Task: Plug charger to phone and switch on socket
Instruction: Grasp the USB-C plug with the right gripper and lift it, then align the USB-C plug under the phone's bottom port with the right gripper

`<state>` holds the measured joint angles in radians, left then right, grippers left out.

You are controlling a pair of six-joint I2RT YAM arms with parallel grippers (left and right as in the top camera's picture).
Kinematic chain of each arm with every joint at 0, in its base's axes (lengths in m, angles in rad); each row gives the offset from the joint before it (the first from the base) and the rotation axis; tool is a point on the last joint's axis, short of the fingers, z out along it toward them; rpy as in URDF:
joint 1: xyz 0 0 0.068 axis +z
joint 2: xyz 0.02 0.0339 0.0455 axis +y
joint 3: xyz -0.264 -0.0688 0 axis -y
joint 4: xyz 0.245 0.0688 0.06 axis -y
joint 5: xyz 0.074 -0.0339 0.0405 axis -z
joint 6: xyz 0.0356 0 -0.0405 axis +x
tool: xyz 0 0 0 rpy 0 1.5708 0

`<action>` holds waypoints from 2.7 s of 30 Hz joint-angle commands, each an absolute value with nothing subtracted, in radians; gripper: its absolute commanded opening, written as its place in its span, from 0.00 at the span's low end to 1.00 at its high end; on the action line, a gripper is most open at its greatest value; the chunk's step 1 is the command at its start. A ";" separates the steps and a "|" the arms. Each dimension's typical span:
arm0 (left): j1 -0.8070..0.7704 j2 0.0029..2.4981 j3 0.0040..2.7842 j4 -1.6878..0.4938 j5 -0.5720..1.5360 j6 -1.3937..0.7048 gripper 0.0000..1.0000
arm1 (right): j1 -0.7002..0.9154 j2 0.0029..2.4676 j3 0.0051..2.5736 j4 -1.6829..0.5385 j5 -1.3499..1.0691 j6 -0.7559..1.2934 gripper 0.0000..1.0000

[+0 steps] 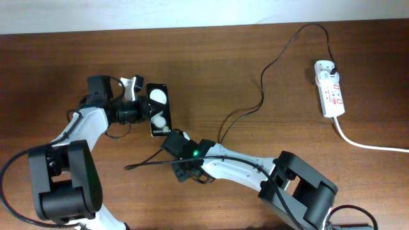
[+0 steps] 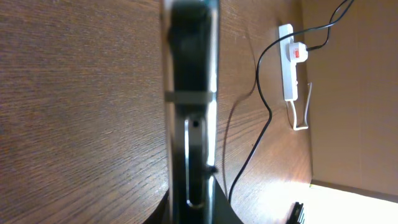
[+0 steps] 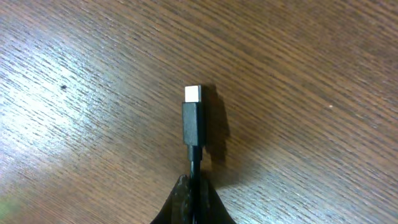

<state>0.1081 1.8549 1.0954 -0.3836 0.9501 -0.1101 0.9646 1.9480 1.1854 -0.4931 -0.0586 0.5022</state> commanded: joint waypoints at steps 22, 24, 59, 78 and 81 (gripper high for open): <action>0.261 1.832 0.948 0.049 1.346 -0.504 0.00 | 0.896 1.610 0.723 0.315 -0.301 0.664 0.04; 0.233 1.832 0.948 0.059 1.346 -0.503 0.00 | 0.896 1.610 0.723 0.319 -0.235 0.672 0.04; 0.192 1.832 0.948 0.143 1.344 -0.512 0.00 | 0.896 1.611 0.723 0.383 -0.157 0.724 0.04; 0.192 1.832 0.948 0.158 1.343 -0.572 0.00 | 0.897 1.691 0.723 0.501 -0.177 0.843 0.04; 0.192 1.832 0.948 0.158 1.343 -0.572 0.00 | 0.897 1.691 0.723 0.506 -0.177 0.843 0.04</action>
<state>0.1928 1.8549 0.9497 0.1505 1.3067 -0.5694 0.8989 1.6787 0.7250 0.4999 -0.1608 0.8387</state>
